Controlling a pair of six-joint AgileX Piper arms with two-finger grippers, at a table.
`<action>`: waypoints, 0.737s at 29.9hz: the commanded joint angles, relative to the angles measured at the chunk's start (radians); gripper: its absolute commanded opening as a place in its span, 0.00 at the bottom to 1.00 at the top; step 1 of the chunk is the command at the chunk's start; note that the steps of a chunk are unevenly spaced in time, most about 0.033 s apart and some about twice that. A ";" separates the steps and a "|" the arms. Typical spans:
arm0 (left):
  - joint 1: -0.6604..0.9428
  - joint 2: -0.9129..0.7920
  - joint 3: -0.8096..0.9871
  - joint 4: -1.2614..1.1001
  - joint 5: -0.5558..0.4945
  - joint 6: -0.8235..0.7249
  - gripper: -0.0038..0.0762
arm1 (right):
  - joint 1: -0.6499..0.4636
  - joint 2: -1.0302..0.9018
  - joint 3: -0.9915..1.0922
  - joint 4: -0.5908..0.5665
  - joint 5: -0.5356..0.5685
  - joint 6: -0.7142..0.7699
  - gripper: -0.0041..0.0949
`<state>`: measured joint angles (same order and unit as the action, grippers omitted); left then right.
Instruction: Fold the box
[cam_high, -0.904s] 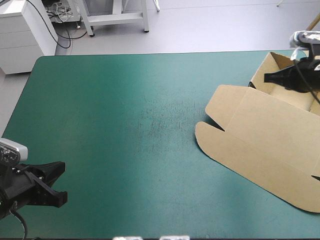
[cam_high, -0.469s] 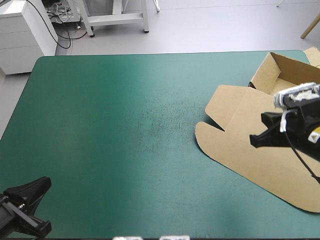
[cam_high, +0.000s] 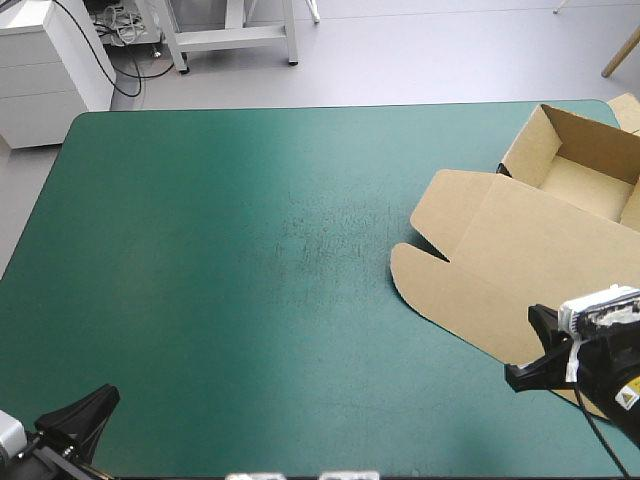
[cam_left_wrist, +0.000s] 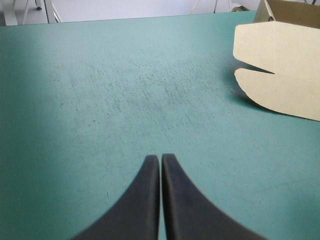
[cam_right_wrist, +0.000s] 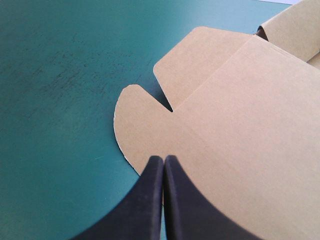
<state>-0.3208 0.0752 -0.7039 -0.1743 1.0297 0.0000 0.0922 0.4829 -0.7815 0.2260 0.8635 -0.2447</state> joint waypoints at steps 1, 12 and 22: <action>-0.001 -0.052 0.059 -0.017 -0.123 0.034 0.04 | 0.002 -0.069 0.065 0.010 -0.122 0.017 0.02; -0.001 -0.101 0.218 -0.016 -0.246 0.081 0.04 | 0.002 -0.298 0.302 -0.021 -0.313 0.032 0.02; -0.001 -0.101 0.226 -0.018 -0.268 0.091 0.04 | 0.002 -0.424 0.381 -0.058 -0.324 0.024 0.02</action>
<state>-0.3208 -0.0169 -0.4552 -0.1776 0.8428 0.0933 0.0922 0.0637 -0.3777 0.1779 0.6220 -0.2147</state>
